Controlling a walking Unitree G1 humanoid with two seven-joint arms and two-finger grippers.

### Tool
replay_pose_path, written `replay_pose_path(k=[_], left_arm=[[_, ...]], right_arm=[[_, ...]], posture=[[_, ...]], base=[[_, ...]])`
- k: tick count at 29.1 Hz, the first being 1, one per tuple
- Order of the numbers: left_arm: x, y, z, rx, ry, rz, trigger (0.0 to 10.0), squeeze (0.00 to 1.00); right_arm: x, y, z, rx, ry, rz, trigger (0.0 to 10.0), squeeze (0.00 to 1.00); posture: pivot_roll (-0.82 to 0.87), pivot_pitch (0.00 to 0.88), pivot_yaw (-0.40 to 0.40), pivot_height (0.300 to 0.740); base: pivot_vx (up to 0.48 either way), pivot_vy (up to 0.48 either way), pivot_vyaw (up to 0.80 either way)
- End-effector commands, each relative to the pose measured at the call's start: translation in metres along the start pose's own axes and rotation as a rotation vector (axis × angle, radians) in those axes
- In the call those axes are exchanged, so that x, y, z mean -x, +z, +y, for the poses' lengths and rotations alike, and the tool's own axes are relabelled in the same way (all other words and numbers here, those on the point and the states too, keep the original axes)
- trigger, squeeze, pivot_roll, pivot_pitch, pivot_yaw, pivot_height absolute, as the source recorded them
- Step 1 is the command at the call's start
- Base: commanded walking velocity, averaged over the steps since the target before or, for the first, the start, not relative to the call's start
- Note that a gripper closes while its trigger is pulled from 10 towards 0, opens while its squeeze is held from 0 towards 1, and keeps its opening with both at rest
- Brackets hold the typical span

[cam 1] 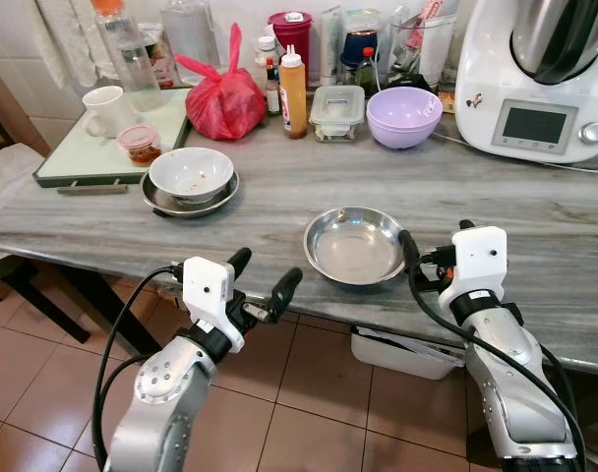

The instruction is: Setting the table

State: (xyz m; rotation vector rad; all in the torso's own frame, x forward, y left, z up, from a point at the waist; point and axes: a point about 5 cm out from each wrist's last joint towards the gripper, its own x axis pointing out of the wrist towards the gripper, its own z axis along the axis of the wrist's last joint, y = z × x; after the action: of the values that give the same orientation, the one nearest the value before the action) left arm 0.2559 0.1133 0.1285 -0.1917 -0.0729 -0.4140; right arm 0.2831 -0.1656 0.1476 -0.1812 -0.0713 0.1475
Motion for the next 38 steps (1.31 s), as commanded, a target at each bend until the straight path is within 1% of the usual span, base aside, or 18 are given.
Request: replay_pose_path(k=[1,4,5,7,9,10,11,16,17,18,20,21,23,24,26,28,34,38], left_arm=[[0.002,-0.003,0.011,-0.027,0.084,0.02,10.0,0.0],[0.002,-0.006,0.018,-0.037,0.146,0.041,10.0,0.0],[0.001,-0.005,0.022,-0.051,0.179,0.039,10.0,0.0],[0.0,-0.003,0.025,-0.059,0.214,0.028,10.0,0.0],[-0.002,-0.001,0.027,-0.065,0.236,0.022,10.0,0.0],[-0.002,-0.001,0.028,-0.073,0.249,0.017,10.0,0.0],[-0.003,0.0,0.029,-0.069,0.279,0.015,10.0,0.0],[0.0,0.001,0.033,-0.124,0.313,-0.001,10.0,0.0],[0.002,0.001,0.034,-0.136,0.33,-0.007,10.0,0.0],[0.009,0.001,0.038,-0.149,0.368,-0.01,10.0,0.0],[0.015,-0.001,0.039,-0.159,0.385,-0.004,10.0,0.0],[0.023,-0.005,0.04,-0.166,0.403,0.011,10.0,0.0],[0.03,-0.009,0.041,-0.168,0.412,0.03,10.0,0.0],[0.037,-0.012,0.043,-0.175,0.425,0.045,10.0,0.0],[0.038,-0.013,0.043,-0.177,0.428,0.048,10.0,0.0],[0.044,-0.015,0.044,-0.194,0.449,0.053,10.0,0.0],[0.045,-0.015,0.043,-0.213,0.465,0.049,10.0,0.0],[0.046,-0.016,0.044,-0.216,0.47,0.052,10.0,0.0]], right_arm=[[0.002,0.004,0.001,-0.005,0.009,-0.009,10.0,0.0],[0.001,0.005,0.0,0.014,0.004,-0.006,10.0,0.0],[0.001,0.007,-0.001,0.038,0.0,-0.011,10.0,0.0],[-0.001,0.008,-0.003,0.043,-0.022,-0.003,10.0,0.0],[-0.003,0.008,-0.003,0.012,-0.037,0.008,10.0,0.0],[-0.004,0.009,-0.004,0.015,-0.049,0.009,10.0,0.0],[-0.007,0.01,0.0,-0.034,-0.029,-0.001,10.0,0.0],[-0.01,0.013,0.001,-0.011,-0.035,-0.029,10.0,0.0],[-0.01,0.013,0.001,-0.015,-0.031,-0.028,10.0,0.0],[-0.008,0.008,0.002,-0.031,-0.027,0.018,10.0,0.0],[-0.007,0.005,0.002,-0.041,-0.021,0.045,10.0,0.0],[-0.004,0.005,0.002,-0.052,-0.01,0.029,10.0,0.0],[-0.002,0.004,0.002,-0.055,-0.003,0.021,10.0,0.0],[-0.002,0.003,0.001,-0.048,-0.009,0.024,10.0,0.0],[-0.002,0.003,0.001,-0.046,-0.011,0.025,10.0,0.0],[0.0,0.005,0.002,-0.017,0.02,-0.007,10.0,0.0],[-0.002,0.002,0.003,-0.049,0.025,0.012,10.0,0.0],[-0.004,0.0,0.005,-0.067,0.026,0.027,10.0,0.0]], posture=[[-0.11,0.06,0.083,0.74],[-0.11,0.059,0.082,0.74],[-0.11,0.059,0.081,0.74],[-0.11,0.057,0.08,0.74],[-0.11,0.058,0.08,0.74],[-0.11,0.056,0.08,0.74],[-0.11,0.056,0.079,0.74],[-0.11,0.056,0.079,0.74],[-0.11,0.056,0.079,0.74],[-0.12,0.055,0.08,0.74],[-0.11,0.057,0.08,0.74],[-0.11,0.057,0.078,0.74],[-0.11,0.057,0.078,0.74],[-0.1,0.062,0.074,0.74],[-0.1,0.062,0.074,0.74],[-0.1,0.065,0.072,0.74],[-0.09,0.067,0.07,0.74],[-0.09,0.067,0.07,0.74]], base=[[0.0,0.0,0.0],[0.0,0.0,0.0],[0.0,0.0,0.0],[0.0,0.0,0.0],[0.0,0.0,0.0],[0.0,0.0,0.0],[0.0,0.0,0.0],[0.0,0.0,0.0],[0.0,0.0,0.0],[0.0,0.0,0.0],[0.0,0.0,0.0],[0.0,0.0,0.0],[0.0,0.0,0.0],[0.0,0.0,0.0],[0.0,0.0,0.0],[0.0,0.0,0.0],[0.0,0.0,0.0],[0.0,0.0,-0.7]])
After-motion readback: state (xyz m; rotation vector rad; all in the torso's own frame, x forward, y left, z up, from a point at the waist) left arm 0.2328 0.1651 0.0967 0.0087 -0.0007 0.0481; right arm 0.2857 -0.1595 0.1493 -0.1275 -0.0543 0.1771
